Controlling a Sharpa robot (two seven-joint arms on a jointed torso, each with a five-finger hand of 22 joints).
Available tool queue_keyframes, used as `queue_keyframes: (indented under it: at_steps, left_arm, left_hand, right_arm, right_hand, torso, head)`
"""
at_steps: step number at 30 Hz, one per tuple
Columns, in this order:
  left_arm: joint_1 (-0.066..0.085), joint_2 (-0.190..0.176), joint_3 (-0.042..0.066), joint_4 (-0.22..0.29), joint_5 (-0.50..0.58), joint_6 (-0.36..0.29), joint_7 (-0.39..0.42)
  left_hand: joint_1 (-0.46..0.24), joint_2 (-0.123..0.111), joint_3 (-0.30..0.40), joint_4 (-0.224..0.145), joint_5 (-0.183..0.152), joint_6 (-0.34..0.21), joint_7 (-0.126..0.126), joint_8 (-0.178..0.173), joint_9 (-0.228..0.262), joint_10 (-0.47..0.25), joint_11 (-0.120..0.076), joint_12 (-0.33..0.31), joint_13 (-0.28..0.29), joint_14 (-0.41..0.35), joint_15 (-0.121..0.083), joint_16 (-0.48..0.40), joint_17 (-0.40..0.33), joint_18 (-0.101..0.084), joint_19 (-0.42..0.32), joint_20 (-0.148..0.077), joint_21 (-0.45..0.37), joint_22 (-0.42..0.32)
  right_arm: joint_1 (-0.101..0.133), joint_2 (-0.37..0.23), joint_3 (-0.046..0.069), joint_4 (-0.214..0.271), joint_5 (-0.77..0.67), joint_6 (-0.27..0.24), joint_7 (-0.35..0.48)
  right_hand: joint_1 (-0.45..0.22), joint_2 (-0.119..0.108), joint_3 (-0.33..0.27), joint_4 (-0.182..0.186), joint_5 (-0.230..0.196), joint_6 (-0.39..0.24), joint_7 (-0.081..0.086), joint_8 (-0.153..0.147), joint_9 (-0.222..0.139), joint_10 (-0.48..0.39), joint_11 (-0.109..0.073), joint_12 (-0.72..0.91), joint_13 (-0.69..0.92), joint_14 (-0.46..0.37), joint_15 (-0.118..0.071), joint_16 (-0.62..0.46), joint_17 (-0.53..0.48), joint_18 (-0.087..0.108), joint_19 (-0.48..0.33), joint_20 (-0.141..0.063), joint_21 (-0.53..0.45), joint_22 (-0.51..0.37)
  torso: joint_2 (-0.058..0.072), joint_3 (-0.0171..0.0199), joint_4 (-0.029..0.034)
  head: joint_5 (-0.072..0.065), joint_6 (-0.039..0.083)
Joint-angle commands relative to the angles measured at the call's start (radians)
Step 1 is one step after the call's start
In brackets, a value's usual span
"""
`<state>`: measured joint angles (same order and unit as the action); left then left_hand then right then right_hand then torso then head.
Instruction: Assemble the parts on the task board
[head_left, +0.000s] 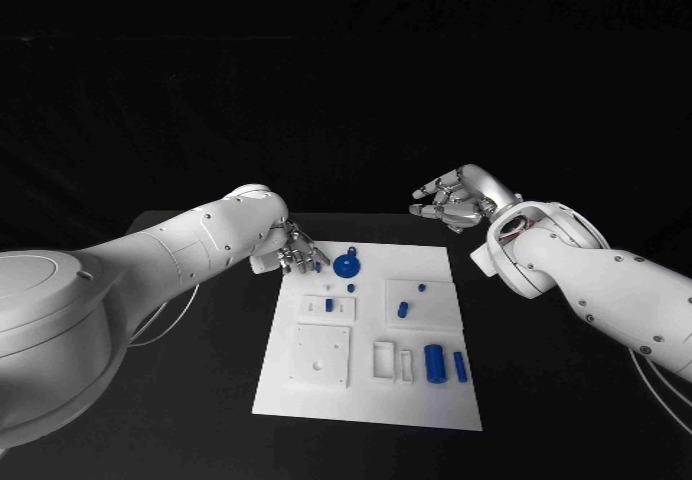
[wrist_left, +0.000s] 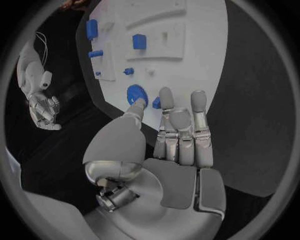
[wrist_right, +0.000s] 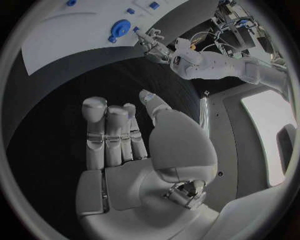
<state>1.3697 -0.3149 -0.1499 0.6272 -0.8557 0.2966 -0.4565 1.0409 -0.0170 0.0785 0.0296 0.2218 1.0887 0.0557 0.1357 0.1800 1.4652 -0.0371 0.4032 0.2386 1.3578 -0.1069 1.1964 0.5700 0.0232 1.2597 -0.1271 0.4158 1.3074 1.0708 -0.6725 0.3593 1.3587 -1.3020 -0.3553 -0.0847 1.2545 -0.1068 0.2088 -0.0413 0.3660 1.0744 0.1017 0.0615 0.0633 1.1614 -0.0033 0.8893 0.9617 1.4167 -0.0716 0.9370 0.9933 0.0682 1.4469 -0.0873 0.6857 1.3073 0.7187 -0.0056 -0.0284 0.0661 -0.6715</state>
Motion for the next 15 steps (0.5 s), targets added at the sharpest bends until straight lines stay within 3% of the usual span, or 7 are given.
queue_keyframes:
  at_steps: [1, 4, 5, 8, 15]
  left_arm:
    - [-0.003, 0.003, -0.001, 0.001, -0.004, 0.028, 0.008]
    - [-0.004, 0.003, -0.001, 0.001, -0.004, 0.029, 0.011]
    - [-0.004, 0.003, -0.001, 0.001, -0.004, 0.028, 0.011]
    - [-0.005, 0.004, -0.001, 0.0, -0.004, 0.024, 0.013]
    - [-0.008, 0.004, -0.001, -0.005, -0.004, 0.003, 0.022]
  left_hand:
    - [0.013, 0.016, 0.01, -0.02, 0.114, 0.01, -0.005, 0.01, 0.017, 0.035, 0.0, -0.009, -0.001, -0.008, -0.001, 0.003, 0.0, -0.002, -0.003, 0.001, 0.002, 0.019]
    - [0.019, 0.022, 0.023, -0.042, 0.181, 0.014, -0.011, 0.018, 0.041, 0.035, -0.002, -0.012, -0.002, -0.009, -0.003, 0.003, 0.0, -0.003, -0.003, -0.001, 0.003, 0.019]
    - [0.014, 0.024, 0.028, -0.051, 0.188, 0.01, -0.01, 0.02, 0.055, 0.035, -0.004, -0.013, -0.003, -0.009, -0.003, 0.003, 0.0, -0.005, -0.004, -0.003, 0.003, 0.019]
    - [-0.008, 0.028, 0.04, -0.079, 0.188, 0.0, -0.014, 0.027, 0.127, 0.036, -0.004, -0.013, -0.004, -0.008, -0.005, 0.003, 0.0, -0.006, -0.005, -0.003, 0.005, 0.019]
    - [-0.011, 0.039, 0.054, -0.093, 0.197, 0.0, -0.016, 0.021, 0.162, 0.035, -0.004, -0.013, -0.004, -0.009, -0.005, 0.003, 0.0, -0.006, -0.005, -0.004, 0.005, 0.018]
  right_arm:
    - [0.0, 0.002, 0.001, 0.001, -0.004, 0.004, 0.002]
    - [0.0, 0.004, 0.001, 0.0, -0.004, 0.004, 0.002]
    - [0.0, 0.004, 0.001, 0.0, -0.004, 0.004, 0.002]
    - [0.0, 0.004, 0.001, 0.0, -0.004, 0.004, 0.002]
    - [0.0, 0.005, 0.001, 0.0, -0.004, 0.004, 0.001]
  right_hand:
    - [0.001, -0.01, -0.002, 0.006, 0.003, -0.008, 0.002, 0.0, -0.001, -0.008, 0.001, -0.004, -0.001, -0.005, 0.003, -0.007, -0.001, 0.014, 0.001, 0.001, -0.006, 0.081]
    - [0.001, -0.01, -0.002, 0.006, 0.003, -0.008, 0.002, 0.0, -0.001, -0.008, 0.001, -0.004, -0.001, -0.005, 0.003, -0.007, -0.001, 0.014, 0.001, 0.001, -0.006, 0.081]
    - [0.001, -0.01, -0.002, 0.006, 0.003, -0.008, 0.002, 0.0, -0.001, -0.008, 0.001, -0.004, -0.001, -0.005, 0.003, -0.007, -0.001, 0.014, 0.001, 0.001, -0.006, 0.081]
    - [0.001, -0.01, -0.002, 0.006, 0.003, -0.008, 0.002, 0.0, -0.001, -0.008, 0.001, -0.004, -0.001, -0.005, 0.003, -0.007, -0.001, 0.014, 0.001, 0.001, -0.006, 0.081]
    - [0.001, -0.01, -0.002, 0.006, 0.003, -0.008, 0.002, 0.0, -0.001, -0.008, 0.001, -0.004, -0.001, -0.005, 0.003, -0.007, -0.001, 0.014, 0.001, 0.001, -0.006, 0.081]
  torso:
    - [0.0, -0.0003, 0.0011]
    - [0.0, -0.0005, 0.0004]
    - [0.0, -0.0004, 0.0003]
    - [0.001, -0.0002, 0.0]
    - [0.001, 0.0006, 0.0007]
  head:
    - [-0.001, 0.0]
    - [-0.001, 0.0]
    - [-0.001, 0.0]
    - [0.0, 0.0]
    - [0.0, 0.001]
